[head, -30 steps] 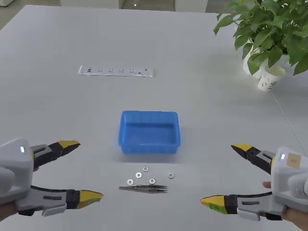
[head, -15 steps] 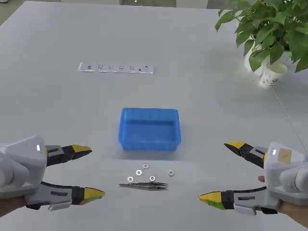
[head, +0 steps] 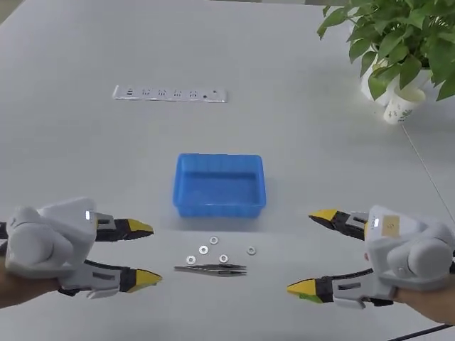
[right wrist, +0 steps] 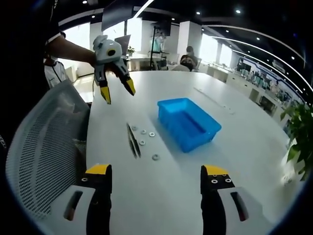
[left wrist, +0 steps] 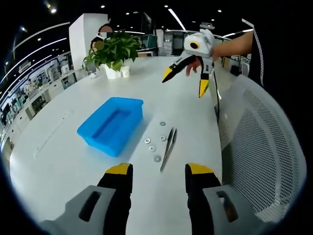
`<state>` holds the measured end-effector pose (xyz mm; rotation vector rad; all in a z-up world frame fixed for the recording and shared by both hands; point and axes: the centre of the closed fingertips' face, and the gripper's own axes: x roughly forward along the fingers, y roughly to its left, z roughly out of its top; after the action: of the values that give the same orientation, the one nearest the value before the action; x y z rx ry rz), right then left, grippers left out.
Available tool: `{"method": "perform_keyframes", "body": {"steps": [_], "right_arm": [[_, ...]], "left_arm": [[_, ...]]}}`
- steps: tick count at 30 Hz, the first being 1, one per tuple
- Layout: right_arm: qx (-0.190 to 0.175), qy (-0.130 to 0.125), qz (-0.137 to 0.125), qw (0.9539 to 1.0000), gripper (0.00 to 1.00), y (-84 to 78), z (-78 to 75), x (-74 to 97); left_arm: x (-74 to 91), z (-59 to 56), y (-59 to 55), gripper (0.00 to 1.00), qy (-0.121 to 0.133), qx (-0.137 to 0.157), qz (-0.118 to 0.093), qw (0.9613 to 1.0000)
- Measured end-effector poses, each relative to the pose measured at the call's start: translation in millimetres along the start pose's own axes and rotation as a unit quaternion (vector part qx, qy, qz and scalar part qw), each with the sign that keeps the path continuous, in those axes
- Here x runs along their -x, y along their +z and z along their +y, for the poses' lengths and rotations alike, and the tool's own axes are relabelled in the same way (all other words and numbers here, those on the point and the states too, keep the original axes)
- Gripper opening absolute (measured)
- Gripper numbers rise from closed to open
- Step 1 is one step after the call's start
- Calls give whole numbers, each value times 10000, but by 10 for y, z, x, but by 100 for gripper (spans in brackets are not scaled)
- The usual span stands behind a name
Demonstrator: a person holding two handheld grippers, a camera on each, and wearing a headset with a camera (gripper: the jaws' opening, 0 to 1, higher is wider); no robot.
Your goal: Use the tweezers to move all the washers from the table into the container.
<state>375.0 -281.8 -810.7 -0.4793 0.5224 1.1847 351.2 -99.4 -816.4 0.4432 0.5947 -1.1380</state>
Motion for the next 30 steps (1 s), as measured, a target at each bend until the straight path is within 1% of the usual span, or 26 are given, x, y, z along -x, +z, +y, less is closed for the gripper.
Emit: {"method": "perform_keyframes", "body": {"steps": [2, 5, 9, 18, 20, 22, 30], "right_arm": [[51, 54, 14, 10000, 73, 2, 6, -35], [165, 176, 107, 9997, 71, -14, 35, -86], [261, 302, 136, 9991, 65, -9, 73, -136], [440, 596, 224, 9970, 56, -12, 149, -259], [471, 646, 247, 9965, 54, -14, 162, -282], [521, 707, 257, 9958, 52, -7, 180, -308], [671, 965, 367, 9924, 45, -25, 257, -420]], "left_arm": [[-34, -14, -29, 45, -75, -55, 90, 9999], [-73, -24, -66, 42, -157, -108, 191, 9996], [-119, -42, -106, 36, -292, -160, 299, 9990], [-241, -77, -141, 28, -516, -295, 453, 9972], [-273, -79, -153, 28, -561, -333, 498, 9966], [-294, -45, -187, 25, -595, -380, 538, 9961], [-408, -41, -224, 21, -697, -524, 689, 9938]]}}
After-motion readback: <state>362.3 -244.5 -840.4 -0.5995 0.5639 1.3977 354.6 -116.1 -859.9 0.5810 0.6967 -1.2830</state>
